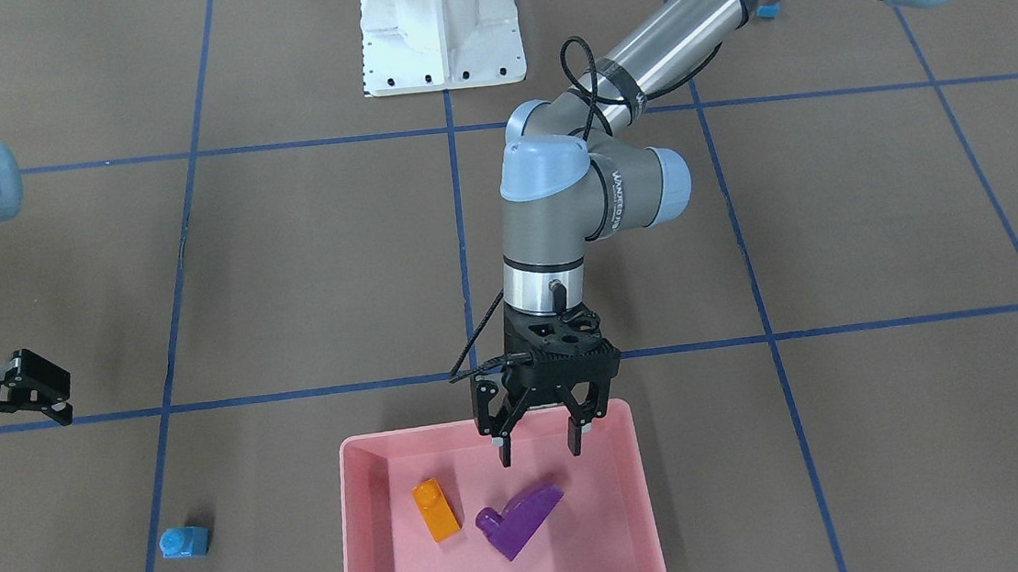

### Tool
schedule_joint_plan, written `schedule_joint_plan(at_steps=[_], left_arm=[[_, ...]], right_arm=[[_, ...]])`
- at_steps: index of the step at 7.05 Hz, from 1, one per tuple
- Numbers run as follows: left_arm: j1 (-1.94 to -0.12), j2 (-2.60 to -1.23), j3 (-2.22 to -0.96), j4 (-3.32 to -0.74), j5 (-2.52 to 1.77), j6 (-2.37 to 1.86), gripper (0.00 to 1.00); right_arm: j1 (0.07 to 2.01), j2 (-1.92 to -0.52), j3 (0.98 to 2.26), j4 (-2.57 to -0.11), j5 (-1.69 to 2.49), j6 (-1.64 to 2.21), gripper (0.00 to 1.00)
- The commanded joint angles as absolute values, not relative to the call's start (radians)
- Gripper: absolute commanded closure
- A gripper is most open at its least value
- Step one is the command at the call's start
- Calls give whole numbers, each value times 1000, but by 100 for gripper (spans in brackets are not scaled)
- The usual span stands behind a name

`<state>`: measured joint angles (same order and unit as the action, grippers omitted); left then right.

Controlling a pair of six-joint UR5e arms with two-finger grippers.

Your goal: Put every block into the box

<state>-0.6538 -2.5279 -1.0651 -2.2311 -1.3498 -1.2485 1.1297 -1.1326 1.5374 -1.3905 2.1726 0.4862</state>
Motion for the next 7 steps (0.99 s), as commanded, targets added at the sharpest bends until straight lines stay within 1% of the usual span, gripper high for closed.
schedule_joint_plan(at_steps=[1, 2, 3, 4, 5, 7], left_arm=[[-655, -2526, -1077, -2227, -1359, -1226, 1], [-670, -2517, -1130, -2224, -1429, -1106, 1], [-684, -2422, -1214, -2229, -1515, -1068, 1], [-698, -2326, -1326, -2229, -1555, -999, 1], [-719, -2233, -1427, -2227, -1612, -926, 1], [-776, -2078, -1591, -2229, -1756, -823, 1]], right_arm=[[1123, -1071, 1467, -1387, 2172, 488, 0], [1123, -1011, 1404, -1387, 2172, 489, 0], [1120, -949, 1320, -1367, 2171, 489, 0], [1112, -896, 1224, -1320, 2169, 497, 0], [1089, -875, 1162, -1245, 2161, 590, 0], [1019, -852, 1100, -1119, 2048, 771, 0]])
